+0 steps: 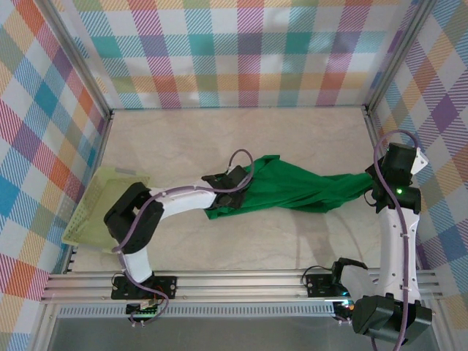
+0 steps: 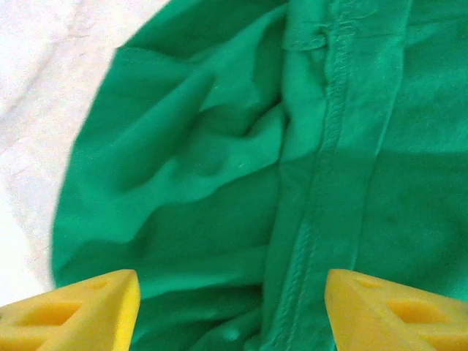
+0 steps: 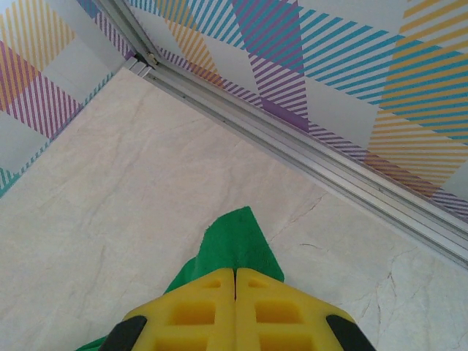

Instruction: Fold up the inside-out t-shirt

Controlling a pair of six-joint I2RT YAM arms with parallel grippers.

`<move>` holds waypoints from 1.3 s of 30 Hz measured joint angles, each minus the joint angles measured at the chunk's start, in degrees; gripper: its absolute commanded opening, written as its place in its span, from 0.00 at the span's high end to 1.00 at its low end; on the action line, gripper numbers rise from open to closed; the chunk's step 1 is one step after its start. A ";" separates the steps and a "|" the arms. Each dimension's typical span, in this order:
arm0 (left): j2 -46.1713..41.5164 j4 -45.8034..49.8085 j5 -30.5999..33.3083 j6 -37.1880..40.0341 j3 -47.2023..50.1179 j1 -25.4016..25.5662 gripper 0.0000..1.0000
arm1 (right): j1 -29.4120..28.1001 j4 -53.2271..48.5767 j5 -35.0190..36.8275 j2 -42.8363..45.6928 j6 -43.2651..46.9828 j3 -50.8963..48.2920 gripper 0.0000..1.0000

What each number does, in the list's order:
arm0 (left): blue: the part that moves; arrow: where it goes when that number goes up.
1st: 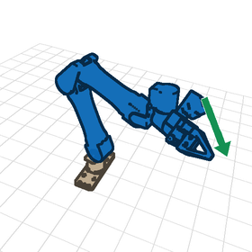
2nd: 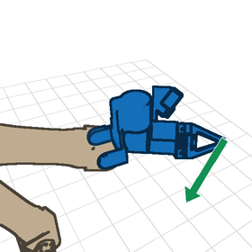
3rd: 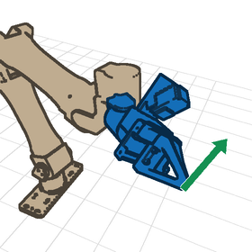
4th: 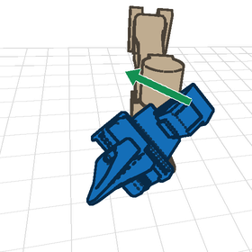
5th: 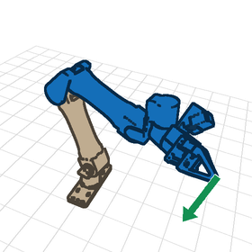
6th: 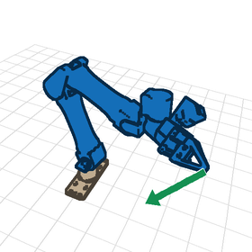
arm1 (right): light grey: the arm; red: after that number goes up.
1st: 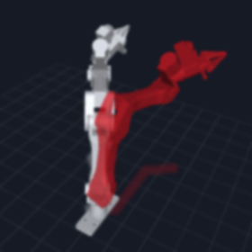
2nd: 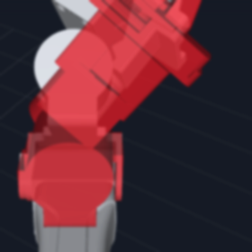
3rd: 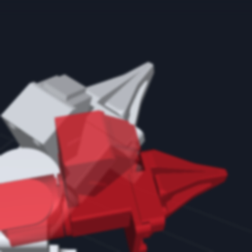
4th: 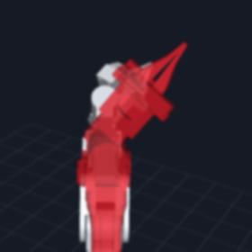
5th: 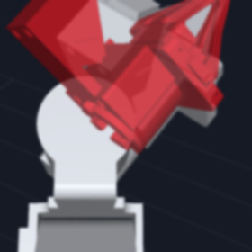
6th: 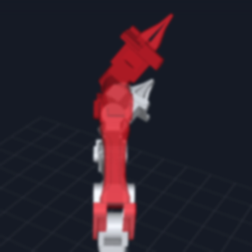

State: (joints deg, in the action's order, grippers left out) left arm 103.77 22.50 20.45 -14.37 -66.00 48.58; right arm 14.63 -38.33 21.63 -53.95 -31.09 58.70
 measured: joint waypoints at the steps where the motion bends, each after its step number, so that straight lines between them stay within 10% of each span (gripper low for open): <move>1: 0.98 -0.04 -0.02 0.26 -0.61 0.17 0.34 | 0.00 0.04 -0.04 0.00 0.00 0.00 1.00; 9: 3.45 1.60 0.22 0.46 -2.32 0.48 0.42 | -0.02 0.07 -0.24 0.00 0.00 0.00 1.00; 13: 3.52 1.62 -0.31 0.59 -2.12 0.48 0.26 | -0.02 0.07 -0.26 0.00 0.00 0.00 1.00; 20: 3.10 1.42 -2.62 1.62 -0.94 0.90 0.26 | 0.00 0.11 -0.92 0.00 0.00 -0.09 1.00; 39: -4.11 2.12 3.98 -4.46 4.57 -5.73 0.81 | 0.00 0.11 -1.09 0.00 0.00 -0.15 1.00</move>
State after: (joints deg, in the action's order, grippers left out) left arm 99.66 24.62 24.43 -18.83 -61.43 42.85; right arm 14.63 -38.22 20.53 -53.95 -31.09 58.54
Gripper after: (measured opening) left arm 0.204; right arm 0.063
